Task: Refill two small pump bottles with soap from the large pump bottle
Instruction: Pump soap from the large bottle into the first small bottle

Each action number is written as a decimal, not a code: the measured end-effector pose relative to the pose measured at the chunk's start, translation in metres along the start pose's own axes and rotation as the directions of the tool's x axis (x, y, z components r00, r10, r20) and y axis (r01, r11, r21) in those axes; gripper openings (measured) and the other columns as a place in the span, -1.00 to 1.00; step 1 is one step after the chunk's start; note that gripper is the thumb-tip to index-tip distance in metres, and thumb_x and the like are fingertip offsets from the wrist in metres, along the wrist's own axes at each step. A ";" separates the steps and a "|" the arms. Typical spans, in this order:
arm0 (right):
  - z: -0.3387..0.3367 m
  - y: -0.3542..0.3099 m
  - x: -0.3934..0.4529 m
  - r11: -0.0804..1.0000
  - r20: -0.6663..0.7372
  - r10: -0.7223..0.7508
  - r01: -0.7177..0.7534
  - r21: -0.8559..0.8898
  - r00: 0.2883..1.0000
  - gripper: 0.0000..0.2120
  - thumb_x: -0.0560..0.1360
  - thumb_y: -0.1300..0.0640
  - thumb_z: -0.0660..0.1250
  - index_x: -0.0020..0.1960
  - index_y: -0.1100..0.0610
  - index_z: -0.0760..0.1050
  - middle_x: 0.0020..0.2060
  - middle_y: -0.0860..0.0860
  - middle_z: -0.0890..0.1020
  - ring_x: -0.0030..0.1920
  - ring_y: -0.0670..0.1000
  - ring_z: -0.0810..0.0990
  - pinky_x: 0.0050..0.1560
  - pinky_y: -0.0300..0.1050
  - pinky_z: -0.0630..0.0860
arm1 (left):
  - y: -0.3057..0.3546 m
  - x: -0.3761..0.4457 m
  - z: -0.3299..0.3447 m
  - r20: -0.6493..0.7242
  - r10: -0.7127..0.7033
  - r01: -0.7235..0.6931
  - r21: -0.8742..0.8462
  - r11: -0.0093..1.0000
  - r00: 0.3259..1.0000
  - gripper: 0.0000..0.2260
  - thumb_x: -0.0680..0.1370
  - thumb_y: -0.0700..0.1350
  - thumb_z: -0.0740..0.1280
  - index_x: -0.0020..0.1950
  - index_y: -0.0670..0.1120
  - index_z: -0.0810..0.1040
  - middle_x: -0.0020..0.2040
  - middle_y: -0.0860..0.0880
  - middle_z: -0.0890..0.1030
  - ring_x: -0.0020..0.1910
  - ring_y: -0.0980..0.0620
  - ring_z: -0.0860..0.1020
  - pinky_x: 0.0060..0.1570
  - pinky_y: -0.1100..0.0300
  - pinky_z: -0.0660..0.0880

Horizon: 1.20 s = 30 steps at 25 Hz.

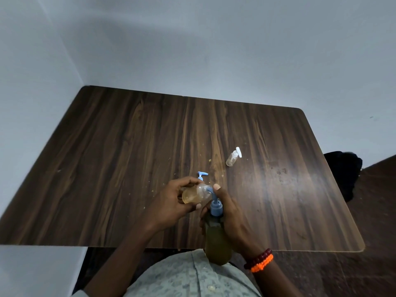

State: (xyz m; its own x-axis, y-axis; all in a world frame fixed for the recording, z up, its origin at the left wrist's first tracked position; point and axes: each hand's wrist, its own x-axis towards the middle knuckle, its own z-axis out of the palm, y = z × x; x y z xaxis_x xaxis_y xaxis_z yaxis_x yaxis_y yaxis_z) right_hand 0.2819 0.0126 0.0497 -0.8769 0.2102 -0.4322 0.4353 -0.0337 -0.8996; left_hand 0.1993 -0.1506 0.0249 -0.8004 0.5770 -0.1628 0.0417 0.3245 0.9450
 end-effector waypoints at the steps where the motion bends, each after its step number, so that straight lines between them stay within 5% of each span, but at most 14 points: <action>1: 0.001 -0.003 -0.002 0.999 0.023 -0.040 0.040 0.002 0.999 -0.38 0.45 -0.47 0.19 -0.07 0.09 0.61 -0.22 0.04 0.71 -0.23 -0.05 0.71 -0.12 -0.18 0.67 | 0.001 0.000 0.000 -0.004 -0.001 0.001 -0.005 1.000 1.000 -0.59 0.47 -0.26 0.58 0.26 0.03 0.65 0.18 0.06 0.72 0.17 0.05 0.71 0.21 -0.16 0.65; 3: 0.004 -0.005 -0.005 0.999 0.029 -0.051 0.051 0.004 0.998 -0.26 0.35 -0.61 0.17 -0.09 0.06 0.62 -0.24 -0.01 0.71 -0.24 -0.09 0.69 -0.02 -0.11 0.68 | 0.001 -0.001 0.001 -0.013 -0.003 0.003 -0.002 1.000 1.000 -0.59 0.47 -0.27 0.58 0.26 0.02 0.65 0.18 0.06 0.72 0.17 0.05 0.71 0.20 -0.16 0.66; 5: 0.003 -0.001 -0.005 0.999 -0.015 -0.032 0.031 -0.011 0.999 -0.18 0.48 -0.52 0.12 0.11 0.22 0.64 -0.04 0.20 0.72 -0.05 0.10 0.69 0.24 0.21 0.64 | 0.000 -0.001 0.002 -0.017 -0.002 0.002 0.002 1.000 1.000 -0.58 0.46 -0.26 0.59 0.27 0.02 0.65 0.18 0.08 0.72 0.14 0.09 0.71 0.20 -0.12 0.66; 8: 0.000 0.006 -0.004 0.997 -0.100 0.038 -0.044 -0.056 0.994 -0.51 0.65 -0.18 0.20 0.17 0.25 0.55 0.17 0.39 0.60 0.16 0.39 0.63 0.29 0.42 0.54 | -0.001 -0.002 0.004 0.000 -0.008 0.008 0.025 1.000 1.000 -0.56 0.46 -0.24 0.60 0.29 0.02 0.64 0.19 0.08 0.72 0.16 0.12 0.70 0.21 -0.09 0.66; 10: 0.000 0.006 -0.003 0.998 -0.108 0.056 -0.060 -0.032 0.993 -0.63 0.65 -0.13 0.19 0.10 0.17 0.53 0.12 0.34 0.63 0.12 0.37 0.65 0.24 0.33 0.61 | 0.000 -0.003 0.005 0.002 -0.018 0.018 0.014 1.000 1.000 -0.56 0.46 -0.24 0.60 0.30 0.01 0.64 0.21 0.07 0.71 0.19 0.08 0.69 0.23 -0.13 0.65; 13: 0.001 -0.002 -0.004 1.000 -0.039 -0.008 0.009 0.017 0.999 -0.44 0.46 -0.35 0.17 -0.12 0.16 0.56 -0.31 0.07 0.68 -0.29 0.04 0.69 -0.23 -0.19 0.68 | 0.001 -0.002 0.005 -0.017 -0.006 0.006 -0.009 1.000 1.000 -0.58 0.46 -0.28 0.59 0.27 0.00 0.65 0.20 0.06 0.72 0.19 0.04 0.70 0.22 -0.17 0.65; 15: 0.002 -0.006 -0.008 0.999 -0.004 -0.035 0.035 0.020 0.999 -0.35 0.43 -0.46 0.21 -0.19 0.15 0.56 -0.43 0.00 0.66 -0.40 -0.05 0.65 -0.31 -0.24 0.64 | 0.001 -0.001 0.004 -0.030 -0.001 0.000 -0.007 1.000 1.000 -0.58 0.46 -0.29 0.59 0.26 0.00 0.65 0.19 0.06 0.72 0.18 0.05 0.70 0.21 -0.16 0.66; 19: 0.000 -0.003 -0.007 1.000 -0.088 0.008 -0.007 0.002 0.996 -0.56 0.65 -0.10 0.18 -0.09 0.28 0.54 -0.02 0.49 0.62 -0.11 0.29 0.61 0.10 0.34 0.61 | 0.002 -0.001 0.004 -0.013 0.010 -0.010 0.022 1.000 1.000 -0.56 0.46 -0.26 0.59 0.29 0.03 0.65 0.20 0.09 0.72 0.19 0.11 0.69 0.22 -0.08 0.67; 21: 0.000 -0.003 -0.007 0.999 -0.100 0.033 -0.034 -0.013 0.994 -0.70 0.70 0.04 0.19 -0.09 0.20 0.51 0.09 0.54 0.56 0.03 0.45 0.61 0.19 0.45 0.54 | 0.001 0.000 0.004 -0.006 0.010 -0.010 0.050 0.999 1.000 -0.56 0.47 -0.24 0.60 0.30 0.03 0.64 0.21 0.09 0.71 0.20 0.11 0.68 0.23 -0.07 0.66; 24: -0.001 -0.004 -0.005 1.000 -0.066 0.005 -0.005 0.002 0.998 -0.56 0.65 -0.07 0.18 -0.05 0.32 0.54 -0.05 0.44 0.63 -0.08 0.34 0.65 0.09 0.26 0.63 | 0.002 0.001 0.003 -0.007 0.002 -0.002 0.007 1.000 1.000 -0.57 0.47 -0.24 0.60 0.30 0.00 0.64 0.21 0.07 0.72 0.19 0.09 0.70 0.22 -0.10 0.66; 27: -0.003 -0.009 -0.005 1.000 -0.019 -0.029 0.029 -0.002 0.999 -0.50 0.50 -0.18 0.12 -0.23 0.23 0.54 -0.44 0.02 0.67 -0.41 -0.11 0.65 -0.29 -0.30 0.60 | 0.002 0.003 0.003 -0.019 0.007 -0.007 -0.019 1.000 1.000 -0.58 0.47 -0.28 0.59 0.28 -0.02 0.65 0.19 0.05 0.72 0.18 0.07 0.71 0.22 -0.10 0.67; 30: -0.006 0.000 -0.001 1.000 -0.043 0.006 -0.007 -0.019 0.999 -0.64 0.63 -0.10 0.16 -0.12 0.14 0.54 -0.23 0.08 0.71 -0.24 -0.10 0.72 -0.20 -0.25 0.65 | 0.001 0.004 0.003 -0.012 0.004 -0.004 -0.002 1.000 1.000 -0.57 0.47 -0.27 0.59 0.29 -0.01 0.64 0.21 0.06 0.72 0.19 0.08 0.70 0.23 -0.08 0.66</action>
State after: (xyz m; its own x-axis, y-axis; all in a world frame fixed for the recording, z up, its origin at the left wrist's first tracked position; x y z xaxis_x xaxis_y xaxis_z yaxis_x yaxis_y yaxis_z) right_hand 0.2836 0.0181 0.0508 -0.8648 0.2516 -0.4345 0.4449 -0.0170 -0.8954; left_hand 0.1979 -0.1456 0.0246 -0.8071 0.5694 -0.1558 0.0435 0.3207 0.9462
